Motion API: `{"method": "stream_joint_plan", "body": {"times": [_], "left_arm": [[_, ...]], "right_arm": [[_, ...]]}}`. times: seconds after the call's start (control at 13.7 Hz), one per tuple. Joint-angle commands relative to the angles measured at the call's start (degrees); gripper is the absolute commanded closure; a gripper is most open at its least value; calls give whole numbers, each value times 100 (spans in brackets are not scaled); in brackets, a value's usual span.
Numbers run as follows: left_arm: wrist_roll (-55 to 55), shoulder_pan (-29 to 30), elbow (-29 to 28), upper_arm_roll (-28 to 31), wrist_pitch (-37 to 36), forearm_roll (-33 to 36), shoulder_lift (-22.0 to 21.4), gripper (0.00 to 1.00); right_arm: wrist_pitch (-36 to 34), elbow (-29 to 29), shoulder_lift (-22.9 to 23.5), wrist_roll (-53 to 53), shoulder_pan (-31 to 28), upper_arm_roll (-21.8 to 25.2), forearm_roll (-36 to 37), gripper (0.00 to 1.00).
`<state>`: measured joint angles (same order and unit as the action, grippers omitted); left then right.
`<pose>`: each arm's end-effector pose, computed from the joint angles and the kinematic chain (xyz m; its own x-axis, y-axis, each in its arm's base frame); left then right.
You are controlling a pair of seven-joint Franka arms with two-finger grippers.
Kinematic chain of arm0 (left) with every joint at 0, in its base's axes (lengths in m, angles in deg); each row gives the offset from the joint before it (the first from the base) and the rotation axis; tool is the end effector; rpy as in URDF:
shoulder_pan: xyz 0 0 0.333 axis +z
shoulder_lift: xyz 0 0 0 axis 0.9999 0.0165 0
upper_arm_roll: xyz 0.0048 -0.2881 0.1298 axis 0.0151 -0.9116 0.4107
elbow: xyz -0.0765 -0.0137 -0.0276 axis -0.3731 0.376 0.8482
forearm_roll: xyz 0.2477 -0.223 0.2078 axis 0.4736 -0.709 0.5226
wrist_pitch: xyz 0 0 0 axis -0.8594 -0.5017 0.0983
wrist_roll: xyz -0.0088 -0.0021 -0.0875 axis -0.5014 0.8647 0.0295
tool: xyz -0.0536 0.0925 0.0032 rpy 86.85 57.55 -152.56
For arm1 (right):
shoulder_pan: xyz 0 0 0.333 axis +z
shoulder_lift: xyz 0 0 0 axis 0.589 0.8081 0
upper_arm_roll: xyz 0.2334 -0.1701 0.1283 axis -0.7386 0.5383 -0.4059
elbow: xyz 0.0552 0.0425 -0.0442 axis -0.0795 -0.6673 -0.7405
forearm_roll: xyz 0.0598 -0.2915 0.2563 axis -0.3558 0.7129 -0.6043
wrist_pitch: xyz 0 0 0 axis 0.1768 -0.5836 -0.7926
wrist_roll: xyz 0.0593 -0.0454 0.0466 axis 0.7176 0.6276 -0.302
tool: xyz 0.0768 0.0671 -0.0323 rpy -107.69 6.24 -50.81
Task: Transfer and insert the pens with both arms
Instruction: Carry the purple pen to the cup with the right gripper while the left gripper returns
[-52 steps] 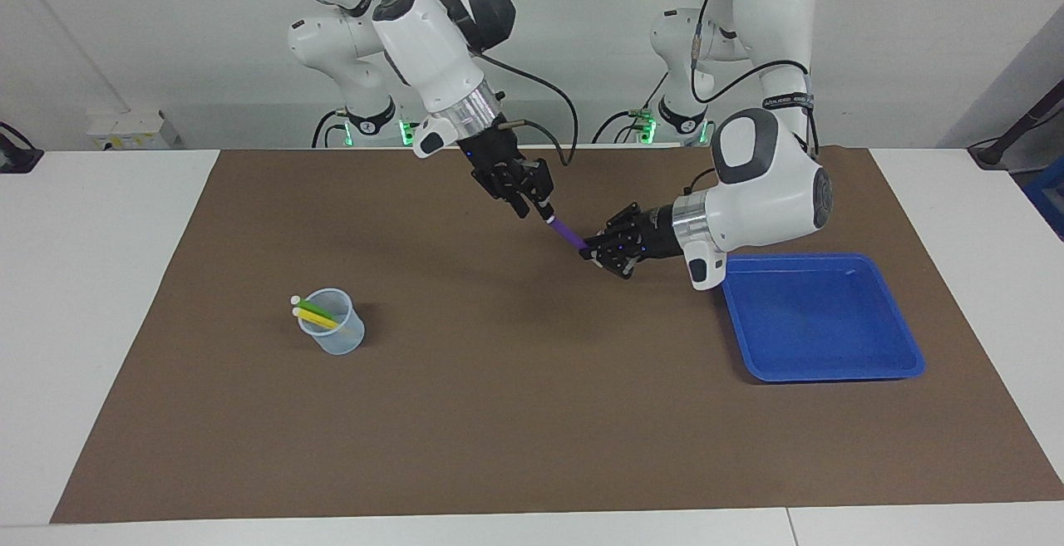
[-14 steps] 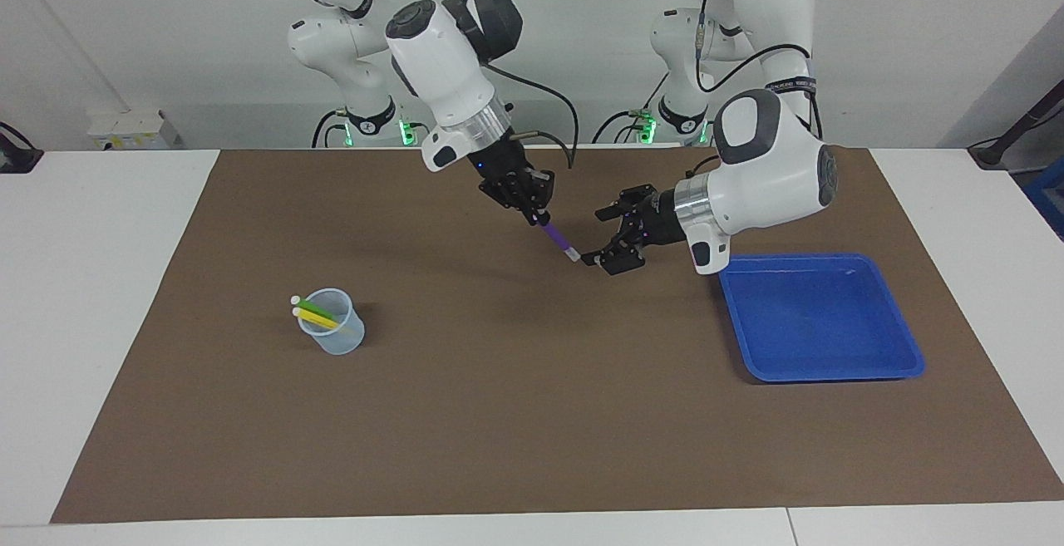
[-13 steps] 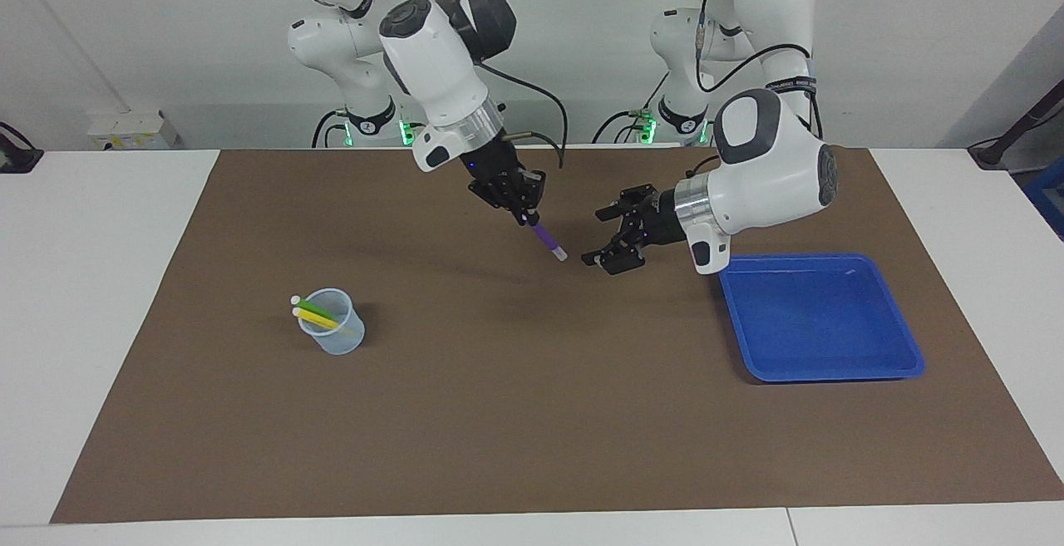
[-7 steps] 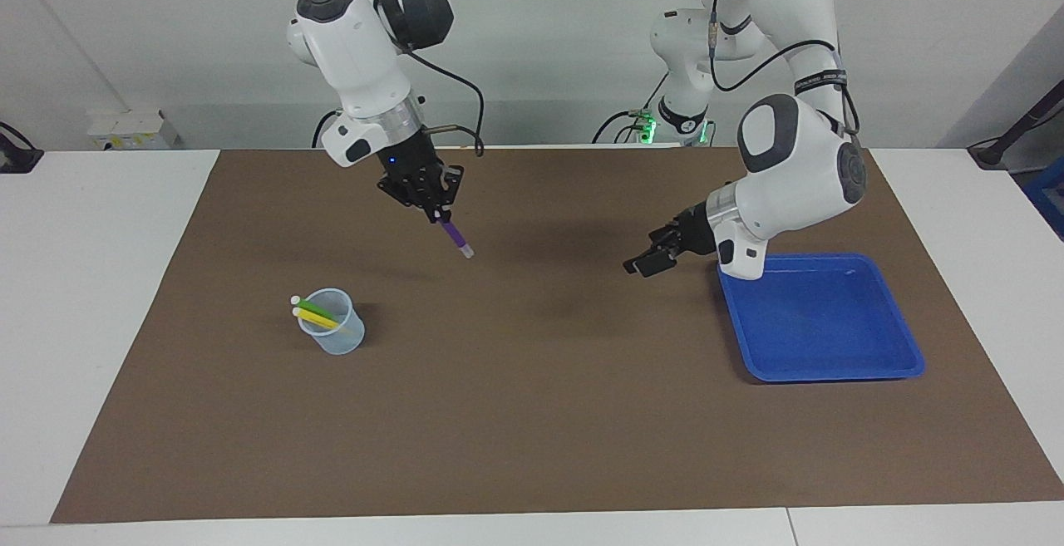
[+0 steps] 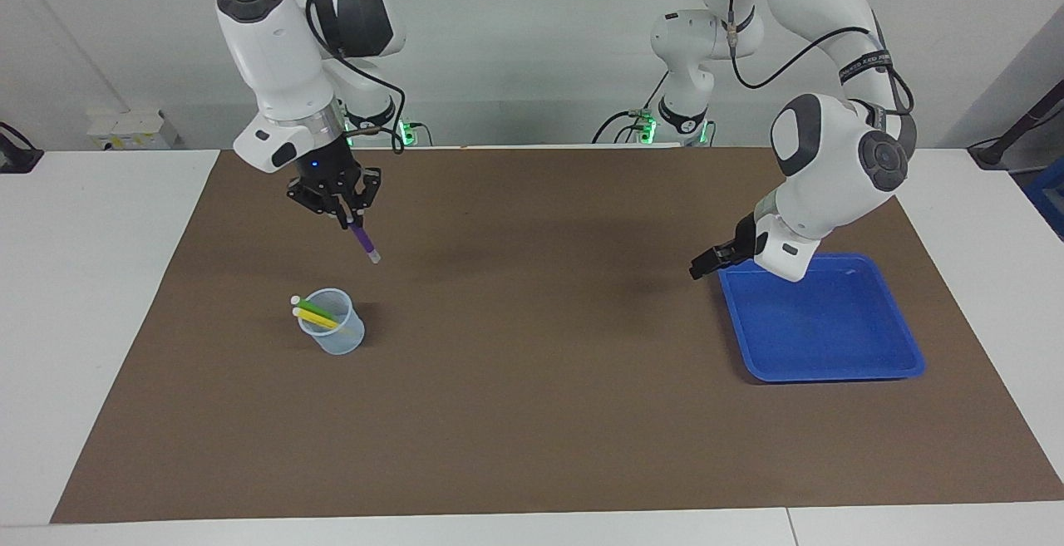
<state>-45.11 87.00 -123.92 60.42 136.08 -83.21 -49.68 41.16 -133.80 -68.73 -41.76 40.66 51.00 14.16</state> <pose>0.6187 -0.1110 0.4432 0.9725 0.1645 -0.1648 0.1799 -0.9802 0.0832 0.5517 0.0771 0.5391 0.9850 0.1495 0.0864 0.1520 -0.9881 -0.0227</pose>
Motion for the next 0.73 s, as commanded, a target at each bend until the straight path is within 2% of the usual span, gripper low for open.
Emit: {"method": "stream_joint_plan", "body": {"times": [0.0,0.29,0.44,0.66], "left_arm": [[752,-24,63,15,267,739,-244,0],[1623,-50,301,-2,242,1426,-674,0],[1606,-85,214,-46,-12,1391,-1130,0],[1562,-129,196,-55,-172,1365,-1326,0]], "right_arm": [[52,-50,-84,-546,-315,-75,109,100],[579,-77,-14,-1215,-615,-84,109,100],[729,-77,39,-1286,-633,-84,109,100],[921,-77,135,-1312,-641,-84,74,100]]}}
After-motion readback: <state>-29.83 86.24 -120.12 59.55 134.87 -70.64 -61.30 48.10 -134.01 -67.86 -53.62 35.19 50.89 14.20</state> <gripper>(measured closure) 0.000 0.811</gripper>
